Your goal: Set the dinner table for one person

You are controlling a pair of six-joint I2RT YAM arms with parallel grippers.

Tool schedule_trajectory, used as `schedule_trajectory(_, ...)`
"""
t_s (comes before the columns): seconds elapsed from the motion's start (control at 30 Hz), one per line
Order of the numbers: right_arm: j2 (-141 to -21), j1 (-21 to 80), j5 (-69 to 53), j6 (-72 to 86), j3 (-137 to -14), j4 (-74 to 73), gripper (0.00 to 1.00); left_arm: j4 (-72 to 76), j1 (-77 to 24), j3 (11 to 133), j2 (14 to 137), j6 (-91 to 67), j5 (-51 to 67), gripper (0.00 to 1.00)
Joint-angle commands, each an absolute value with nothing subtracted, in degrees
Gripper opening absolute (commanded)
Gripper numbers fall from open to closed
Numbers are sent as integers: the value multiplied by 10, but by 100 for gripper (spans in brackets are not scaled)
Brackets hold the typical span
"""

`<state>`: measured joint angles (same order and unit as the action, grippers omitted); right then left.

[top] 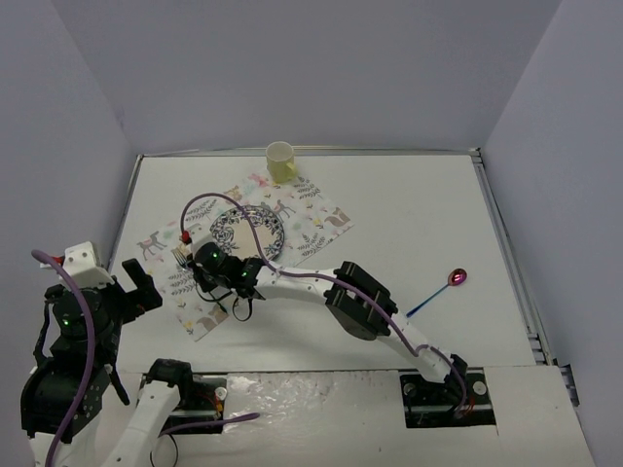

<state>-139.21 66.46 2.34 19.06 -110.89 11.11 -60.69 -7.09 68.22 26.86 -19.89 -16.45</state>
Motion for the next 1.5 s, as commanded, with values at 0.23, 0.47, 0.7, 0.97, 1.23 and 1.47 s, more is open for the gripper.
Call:
schedule_trajectory(0.23,-1408,664,37,220,-1156,180,0,-589,-69,682,271,-208,-162,97)
schedule_trajectory(0.47,-1425,664,40,226,-1163,191,0,-584,-69,679,268,-209,-158,97)
schedule_trajectory(0.7,-1432,664,34,221,-1169,198,19,-587,-69,681,267,-208,-157,97)
schedule_trajectory(0.97,-1366,664,58,210,-1116,211,42,-586,-69,683,271,-207,-152,97)
schedule_trajectory(1.23,-1174,625,185,244,-894,211,72,-560,-69,665,286,-207,-115,97)
schedule_trajectory(1.47,-995,543,235,302,-686,175,83,-507,-69,636,310,-196,-69,97)
